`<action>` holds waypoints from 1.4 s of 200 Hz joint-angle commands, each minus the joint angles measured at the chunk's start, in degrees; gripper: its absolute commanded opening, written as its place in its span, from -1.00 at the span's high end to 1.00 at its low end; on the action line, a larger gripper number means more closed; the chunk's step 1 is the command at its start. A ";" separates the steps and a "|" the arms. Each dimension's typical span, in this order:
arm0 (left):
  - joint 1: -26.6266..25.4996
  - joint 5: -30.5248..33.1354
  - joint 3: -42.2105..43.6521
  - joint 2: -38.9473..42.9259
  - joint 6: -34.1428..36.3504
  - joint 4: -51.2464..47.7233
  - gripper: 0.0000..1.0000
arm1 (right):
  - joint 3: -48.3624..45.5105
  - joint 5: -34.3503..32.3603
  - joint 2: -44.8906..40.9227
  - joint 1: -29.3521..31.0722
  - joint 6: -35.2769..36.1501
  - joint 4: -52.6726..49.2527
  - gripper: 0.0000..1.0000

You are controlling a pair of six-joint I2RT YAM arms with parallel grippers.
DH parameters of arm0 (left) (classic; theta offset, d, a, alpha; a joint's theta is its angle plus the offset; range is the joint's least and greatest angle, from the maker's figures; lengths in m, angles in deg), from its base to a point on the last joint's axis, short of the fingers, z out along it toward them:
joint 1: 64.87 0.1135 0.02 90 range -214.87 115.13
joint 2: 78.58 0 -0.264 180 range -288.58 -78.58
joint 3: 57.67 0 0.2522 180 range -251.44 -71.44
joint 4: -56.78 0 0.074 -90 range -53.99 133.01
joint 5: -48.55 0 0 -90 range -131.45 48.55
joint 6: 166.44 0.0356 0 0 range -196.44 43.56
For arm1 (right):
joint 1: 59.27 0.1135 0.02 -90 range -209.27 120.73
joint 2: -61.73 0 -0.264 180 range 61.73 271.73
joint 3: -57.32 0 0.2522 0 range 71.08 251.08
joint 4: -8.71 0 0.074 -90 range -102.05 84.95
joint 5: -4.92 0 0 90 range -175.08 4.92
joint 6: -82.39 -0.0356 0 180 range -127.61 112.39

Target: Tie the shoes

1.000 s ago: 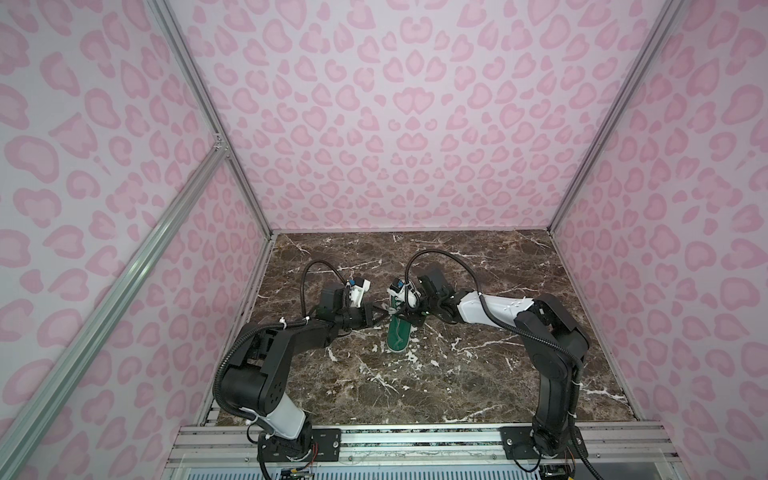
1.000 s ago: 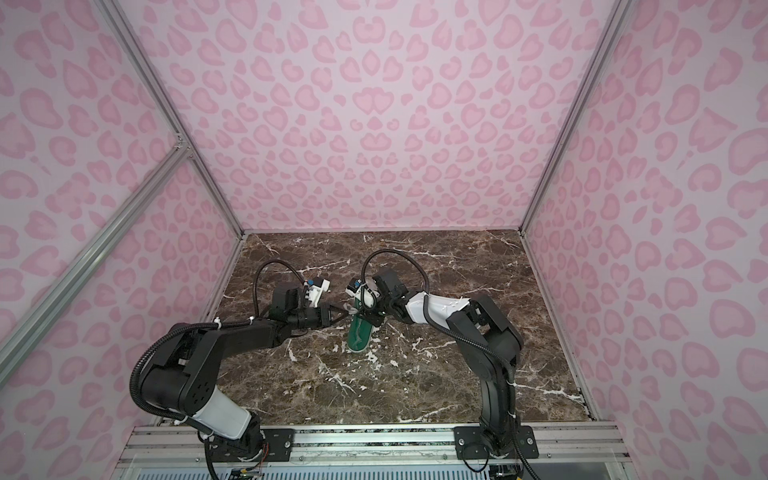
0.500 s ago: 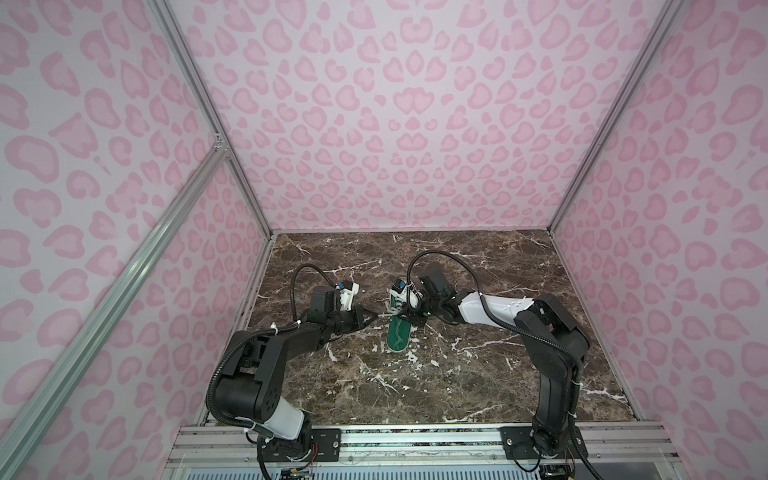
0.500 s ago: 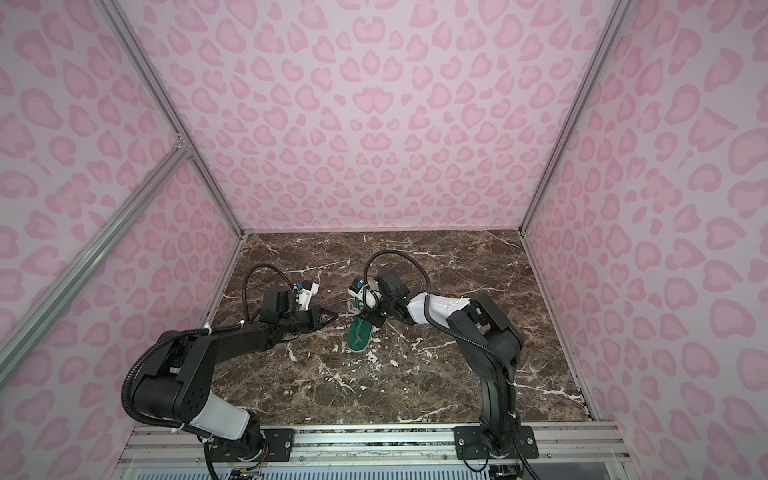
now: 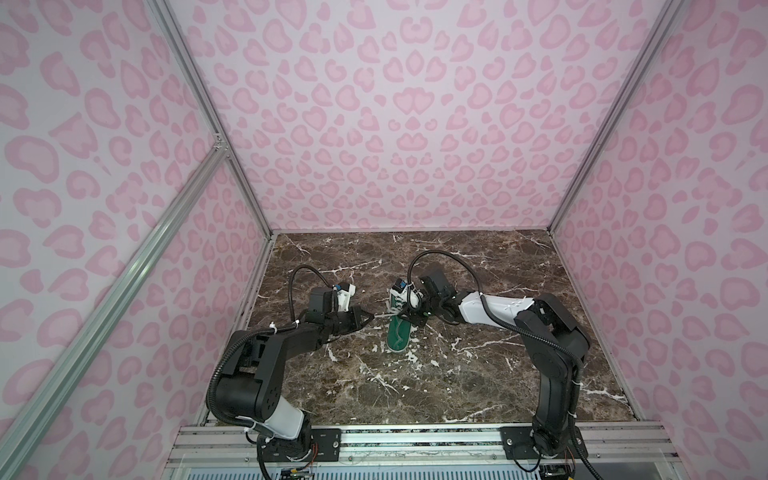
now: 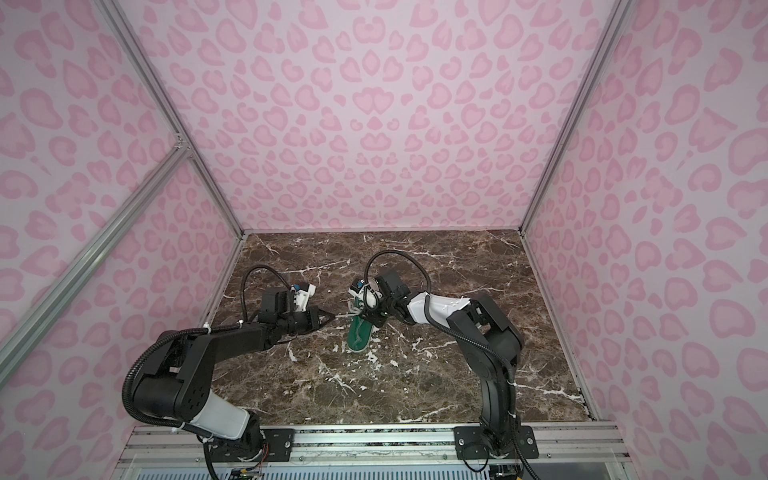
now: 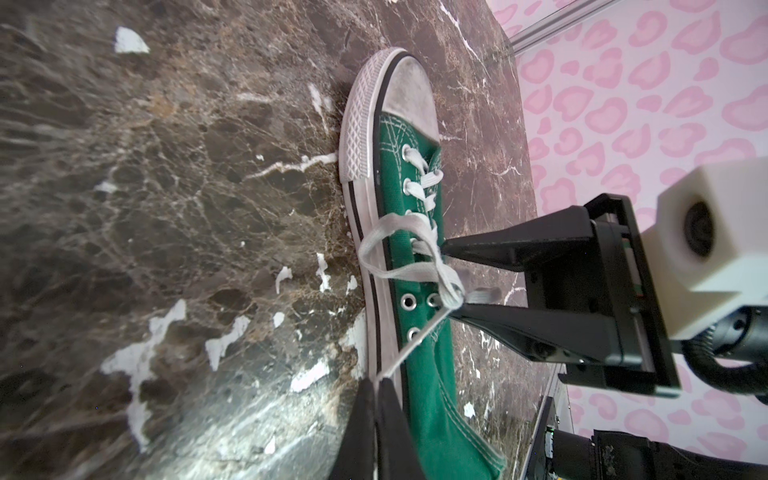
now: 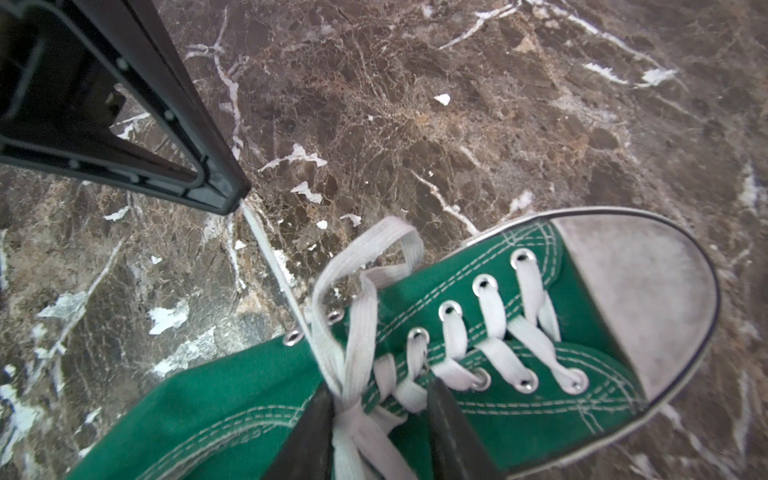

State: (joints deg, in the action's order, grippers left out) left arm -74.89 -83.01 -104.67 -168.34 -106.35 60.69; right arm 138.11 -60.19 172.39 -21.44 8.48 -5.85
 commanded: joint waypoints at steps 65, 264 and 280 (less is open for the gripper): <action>0.18 2.76 -0.25 1.51 1.83 -1.22 0.14 | -0.86 -1.83 -3.17 -0.21 -1.70 -0.11 0.03; -2.90 2.35 2.24 6.49 0.68 -2.42 -0.09 | -9.15 -10.58 -9.44 -0.81 -7.67 -5.41 0.00; -2.91 4.41 1.26 8.47 2.13 -4.58 -0.09 | -11.57 -11.75 -12.62 -2.25 -10.07 -3.73 -0.02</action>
State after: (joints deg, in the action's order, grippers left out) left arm -77.73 -80.87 -102.05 -162.09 -105.41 56.55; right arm 128.93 -69.48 162.77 -22.34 1.31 -10.33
